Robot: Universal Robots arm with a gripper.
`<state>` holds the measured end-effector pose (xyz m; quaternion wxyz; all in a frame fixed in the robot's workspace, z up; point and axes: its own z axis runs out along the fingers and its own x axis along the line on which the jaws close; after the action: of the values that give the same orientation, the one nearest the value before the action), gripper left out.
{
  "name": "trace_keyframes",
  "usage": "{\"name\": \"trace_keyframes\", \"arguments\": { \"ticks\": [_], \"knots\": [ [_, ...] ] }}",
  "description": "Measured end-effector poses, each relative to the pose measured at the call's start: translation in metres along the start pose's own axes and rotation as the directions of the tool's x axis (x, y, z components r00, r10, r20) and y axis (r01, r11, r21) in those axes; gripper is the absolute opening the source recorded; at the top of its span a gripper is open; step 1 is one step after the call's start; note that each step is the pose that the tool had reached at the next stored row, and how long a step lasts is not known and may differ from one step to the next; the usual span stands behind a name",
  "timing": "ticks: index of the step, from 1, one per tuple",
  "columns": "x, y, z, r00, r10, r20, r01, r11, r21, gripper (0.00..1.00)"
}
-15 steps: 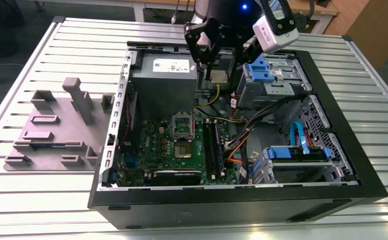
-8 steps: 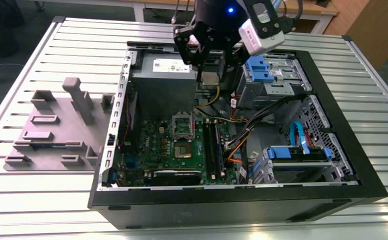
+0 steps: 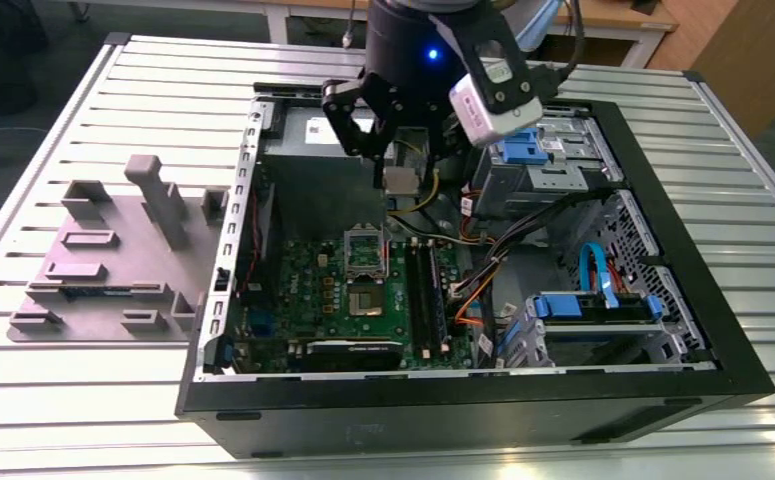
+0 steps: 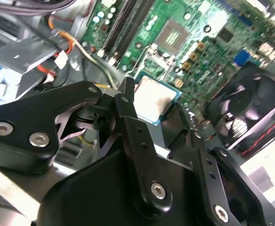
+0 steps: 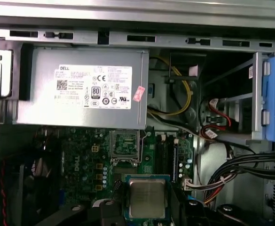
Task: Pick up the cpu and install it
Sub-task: 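Pick up the cpu and move it towards the insertion slot, then place the cpu into insertion slot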
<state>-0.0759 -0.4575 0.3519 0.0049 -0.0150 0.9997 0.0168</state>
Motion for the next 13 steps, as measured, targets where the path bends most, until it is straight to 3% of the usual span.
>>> {"name": "trace_keyframes", "arguments": {
  "ticks": [6,13],
  "knots": [
    [0.0116,-0.0159,0.0096,1.0000,0.000,0.0000,0.000,1.0000,0.0000,0.47],
    [0.0129,-0.0170,0.0122,1.0000,0.000,0.0003,0.000,1.0000,0.0000,0.47]
  ]
}}
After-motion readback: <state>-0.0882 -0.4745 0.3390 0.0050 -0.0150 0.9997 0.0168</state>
